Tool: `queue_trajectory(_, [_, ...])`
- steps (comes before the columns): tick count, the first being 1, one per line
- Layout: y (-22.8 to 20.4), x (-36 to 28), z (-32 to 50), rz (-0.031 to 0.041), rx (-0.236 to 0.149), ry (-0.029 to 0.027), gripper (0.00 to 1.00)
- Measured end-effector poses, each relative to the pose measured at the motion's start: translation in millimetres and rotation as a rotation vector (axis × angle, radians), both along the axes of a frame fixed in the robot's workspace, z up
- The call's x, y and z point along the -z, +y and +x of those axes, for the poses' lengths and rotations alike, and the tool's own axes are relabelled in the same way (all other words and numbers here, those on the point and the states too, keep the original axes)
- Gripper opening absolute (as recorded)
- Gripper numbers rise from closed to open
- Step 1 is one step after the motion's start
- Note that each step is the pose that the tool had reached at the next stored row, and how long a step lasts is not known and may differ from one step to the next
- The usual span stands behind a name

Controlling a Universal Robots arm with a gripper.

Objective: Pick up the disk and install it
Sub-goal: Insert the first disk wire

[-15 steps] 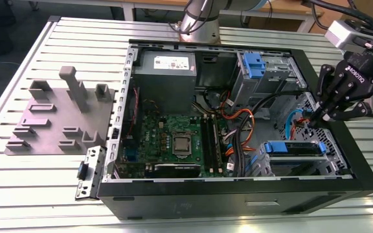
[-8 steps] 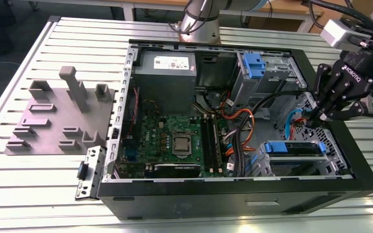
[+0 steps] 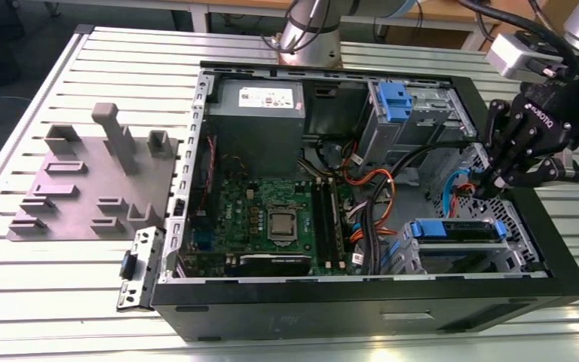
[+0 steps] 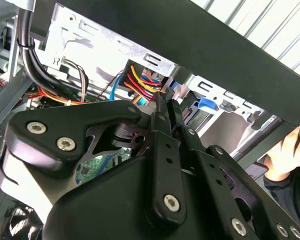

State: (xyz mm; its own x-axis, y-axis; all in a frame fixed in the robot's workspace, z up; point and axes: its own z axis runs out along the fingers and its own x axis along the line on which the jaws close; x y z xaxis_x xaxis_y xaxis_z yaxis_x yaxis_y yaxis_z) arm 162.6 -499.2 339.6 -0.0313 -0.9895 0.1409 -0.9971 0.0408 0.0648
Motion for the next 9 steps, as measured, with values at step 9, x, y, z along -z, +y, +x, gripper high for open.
queue_trajectory(9, [-3.6, 0.0, -11.2, 0.0038, 0.0, -0.0412, 0.16])
